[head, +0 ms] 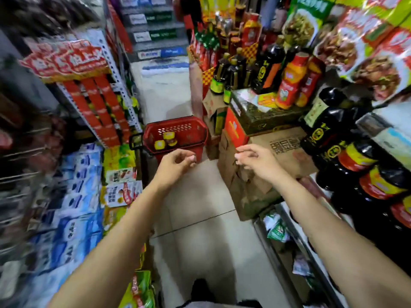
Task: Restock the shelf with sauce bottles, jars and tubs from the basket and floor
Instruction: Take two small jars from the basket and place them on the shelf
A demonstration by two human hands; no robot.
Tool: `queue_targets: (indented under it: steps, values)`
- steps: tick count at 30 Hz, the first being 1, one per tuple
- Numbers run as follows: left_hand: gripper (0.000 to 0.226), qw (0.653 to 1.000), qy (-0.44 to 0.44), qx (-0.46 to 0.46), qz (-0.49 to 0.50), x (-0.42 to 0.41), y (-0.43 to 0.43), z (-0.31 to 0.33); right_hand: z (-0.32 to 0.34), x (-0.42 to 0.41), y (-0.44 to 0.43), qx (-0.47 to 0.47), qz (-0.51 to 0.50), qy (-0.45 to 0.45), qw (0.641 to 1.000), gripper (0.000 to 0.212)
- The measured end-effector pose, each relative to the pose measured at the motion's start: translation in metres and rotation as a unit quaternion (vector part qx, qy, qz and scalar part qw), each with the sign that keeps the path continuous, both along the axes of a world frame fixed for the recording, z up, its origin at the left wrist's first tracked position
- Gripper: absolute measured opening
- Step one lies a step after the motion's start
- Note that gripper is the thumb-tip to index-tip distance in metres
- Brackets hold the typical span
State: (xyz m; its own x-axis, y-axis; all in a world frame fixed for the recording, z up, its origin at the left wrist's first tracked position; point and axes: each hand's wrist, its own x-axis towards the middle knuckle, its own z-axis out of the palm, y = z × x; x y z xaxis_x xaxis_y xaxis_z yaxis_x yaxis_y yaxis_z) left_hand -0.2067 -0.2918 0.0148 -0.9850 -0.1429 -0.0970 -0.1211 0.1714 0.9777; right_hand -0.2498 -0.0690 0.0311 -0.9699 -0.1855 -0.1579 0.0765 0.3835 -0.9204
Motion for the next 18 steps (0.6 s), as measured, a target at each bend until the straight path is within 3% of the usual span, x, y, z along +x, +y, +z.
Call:
queue_targets:
  steps: [10,18]
  values:
    - [0.009,0.994,-0.036,0.045,0.090,-0.044,-0.082,-0.026,-0.027,-0.077,-0.082,-0.001,0.057,-0.031,0.998,0.025]
    - [0.010,0.985,-0.072,0.054,0.147,-0.127,-0.116,-0.043,-0.059,-0.177,-0.119,-0.020,0.082,-0.055,0.995,0.024]
